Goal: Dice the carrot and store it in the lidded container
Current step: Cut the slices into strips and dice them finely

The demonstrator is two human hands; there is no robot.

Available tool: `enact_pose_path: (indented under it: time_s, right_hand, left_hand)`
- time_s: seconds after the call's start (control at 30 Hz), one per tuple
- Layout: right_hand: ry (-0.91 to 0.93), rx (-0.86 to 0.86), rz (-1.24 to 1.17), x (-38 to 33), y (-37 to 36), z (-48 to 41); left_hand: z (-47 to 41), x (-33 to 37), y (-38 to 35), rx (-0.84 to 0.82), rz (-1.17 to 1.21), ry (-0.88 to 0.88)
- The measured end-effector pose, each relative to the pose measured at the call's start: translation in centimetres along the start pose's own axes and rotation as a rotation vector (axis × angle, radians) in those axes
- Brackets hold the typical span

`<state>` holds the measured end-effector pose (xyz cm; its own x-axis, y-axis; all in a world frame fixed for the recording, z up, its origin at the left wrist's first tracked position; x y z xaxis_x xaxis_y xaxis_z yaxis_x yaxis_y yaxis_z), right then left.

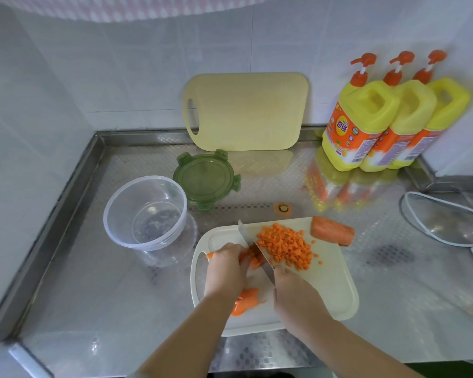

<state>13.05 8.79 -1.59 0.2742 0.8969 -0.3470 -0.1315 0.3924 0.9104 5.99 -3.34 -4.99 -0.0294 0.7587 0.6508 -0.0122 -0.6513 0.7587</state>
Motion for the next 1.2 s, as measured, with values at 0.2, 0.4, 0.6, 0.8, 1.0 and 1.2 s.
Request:
enact_pose_path:
  time_s: [0.2,0.4,0.6,0.8,1.0,1.2]
  right_hand:
    - [0.025,0.093,-0.085,0.6,0.8,-0.1]
    - [0.091,0.111,-0.035,-0.7,1.9,1.2]
    - [0.084,0.071,0.002,-1.0,1.1,1.3]
    - [0.059,0.045,0.016,-1.1,0.3,0.8]
    - [0.044,0.015,0.05,-0.8,-0.6,-0.2]
    - [-0.005,0.031,-0.076,0.6,-0.1,-0.4]
  left_hand:
    - [0.2,0.1,0.4,-0.02,0.086,0.053]
    - [0.0,0.0,0.6,0.012,0.076,0.05]
    - [-0.2,0.0,0.3,0.013,0.053,0.066]
    - [-0.3,0.0,0.1,0.006,0.025,0.088]
    - [-0.4,0.0,0.1,-0.002,0.024,0.054]
    - [-0.1,-0.2,0.7,-0.009,0.104,0.084]
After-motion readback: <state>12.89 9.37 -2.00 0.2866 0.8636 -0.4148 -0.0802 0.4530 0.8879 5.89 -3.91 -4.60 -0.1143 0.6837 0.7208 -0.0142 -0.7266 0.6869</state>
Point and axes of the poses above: each hand's wrist, its own z-axis away from the middle knuckle, its own y-axis out of the back of the hand, x = y × z, the point moved 3 cm from there along -z, towards the middle knuckle, and after that the axes turned 13 degrees about x, right-handed, at the moved point
